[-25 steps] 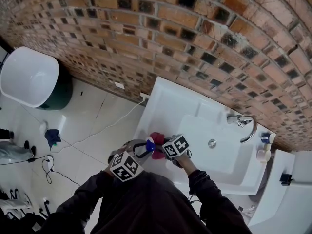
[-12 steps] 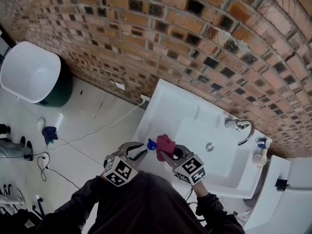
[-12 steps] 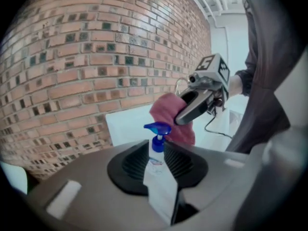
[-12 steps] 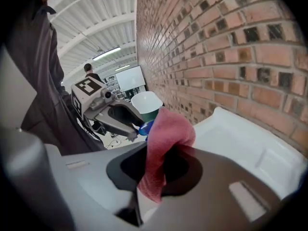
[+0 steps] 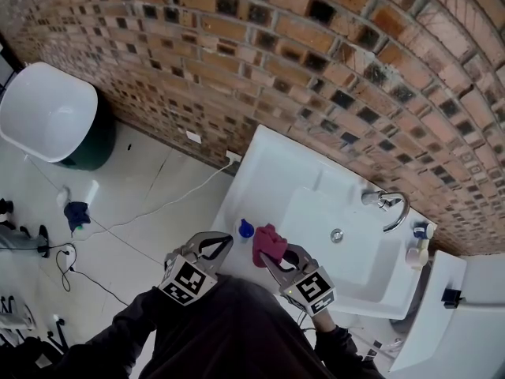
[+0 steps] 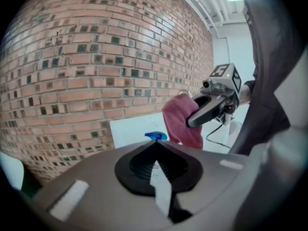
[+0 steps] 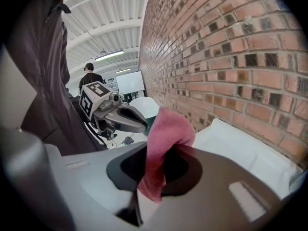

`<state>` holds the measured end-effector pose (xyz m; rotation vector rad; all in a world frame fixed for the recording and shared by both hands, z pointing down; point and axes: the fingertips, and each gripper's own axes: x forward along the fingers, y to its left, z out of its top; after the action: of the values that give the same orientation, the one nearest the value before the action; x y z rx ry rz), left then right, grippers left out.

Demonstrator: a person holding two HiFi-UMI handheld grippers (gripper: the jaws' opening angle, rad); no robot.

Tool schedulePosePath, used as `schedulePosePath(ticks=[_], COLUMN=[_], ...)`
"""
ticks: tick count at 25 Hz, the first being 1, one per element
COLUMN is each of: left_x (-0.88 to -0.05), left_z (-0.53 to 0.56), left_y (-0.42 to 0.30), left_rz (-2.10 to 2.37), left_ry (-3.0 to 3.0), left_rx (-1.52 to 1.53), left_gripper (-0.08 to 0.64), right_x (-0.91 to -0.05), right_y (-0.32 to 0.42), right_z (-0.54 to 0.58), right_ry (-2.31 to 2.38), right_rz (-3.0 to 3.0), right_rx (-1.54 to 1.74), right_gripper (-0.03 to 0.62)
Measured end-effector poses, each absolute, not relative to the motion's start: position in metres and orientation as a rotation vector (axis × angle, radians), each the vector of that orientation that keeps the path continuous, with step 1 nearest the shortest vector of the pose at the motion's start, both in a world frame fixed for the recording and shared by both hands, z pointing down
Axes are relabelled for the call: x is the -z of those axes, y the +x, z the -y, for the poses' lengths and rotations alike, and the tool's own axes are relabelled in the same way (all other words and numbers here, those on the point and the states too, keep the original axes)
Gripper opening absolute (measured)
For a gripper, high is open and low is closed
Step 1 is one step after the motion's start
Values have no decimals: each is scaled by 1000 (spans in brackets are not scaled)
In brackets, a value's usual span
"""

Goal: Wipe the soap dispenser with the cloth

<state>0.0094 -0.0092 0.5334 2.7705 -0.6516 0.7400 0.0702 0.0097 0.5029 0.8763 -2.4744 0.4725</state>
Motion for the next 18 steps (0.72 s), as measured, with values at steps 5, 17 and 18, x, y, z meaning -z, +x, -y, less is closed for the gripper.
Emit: schedulePosePath(ticks=[5,17,18], left_x=[-523,-523,-523], left_z=[9,2,1], left_y=[11,13,14], left_rz=[614,582,578], left_ry=[2796,2803,2804], left_rx=[-715,-702,-701], left_gripper=[0,0,0], right_x=[-505,-503,-502], right_y=[69,68,68], right_z=[-14,-15,-15], right_ry=[871,893,894], right_rz=[2457,2446,2445], right_rx=[-460,-455,-454], right_gripper=[55,55,55])
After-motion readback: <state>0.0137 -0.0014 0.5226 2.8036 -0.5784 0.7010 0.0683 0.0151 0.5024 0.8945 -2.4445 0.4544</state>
